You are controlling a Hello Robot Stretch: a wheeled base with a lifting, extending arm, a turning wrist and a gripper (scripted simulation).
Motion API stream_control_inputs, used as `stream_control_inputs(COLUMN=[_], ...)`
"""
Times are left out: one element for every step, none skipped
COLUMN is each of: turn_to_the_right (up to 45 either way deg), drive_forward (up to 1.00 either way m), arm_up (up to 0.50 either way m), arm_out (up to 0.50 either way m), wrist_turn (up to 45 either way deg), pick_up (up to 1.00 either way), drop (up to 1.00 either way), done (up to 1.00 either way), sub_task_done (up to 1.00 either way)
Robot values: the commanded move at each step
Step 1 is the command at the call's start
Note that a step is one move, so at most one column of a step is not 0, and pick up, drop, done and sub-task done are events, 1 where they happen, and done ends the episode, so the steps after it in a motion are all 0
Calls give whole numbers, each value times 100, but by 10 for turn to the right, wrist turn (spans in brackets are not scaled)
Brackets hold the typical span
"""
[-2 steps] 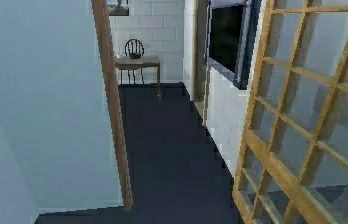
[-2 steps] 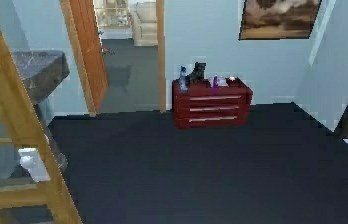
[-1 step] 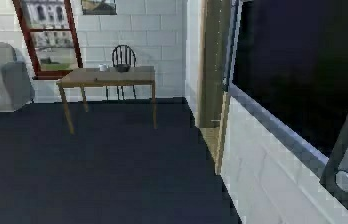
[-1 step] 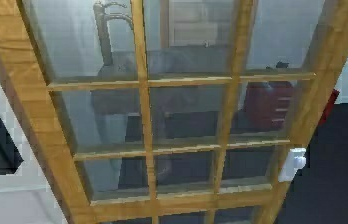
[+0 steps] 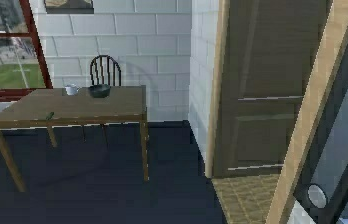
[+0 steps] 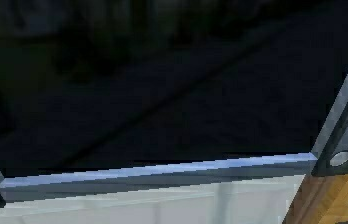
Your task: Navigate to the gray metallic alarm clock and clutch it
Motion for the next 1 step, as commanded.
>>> stream_control_inputs(turn_to_the_right=[-30], drive_forward=[0], arm_up=[0], arm_out=[0], wrist_turn=[0], pick_up=[0], drop=[0], done=[0], sub_task_done=[0])
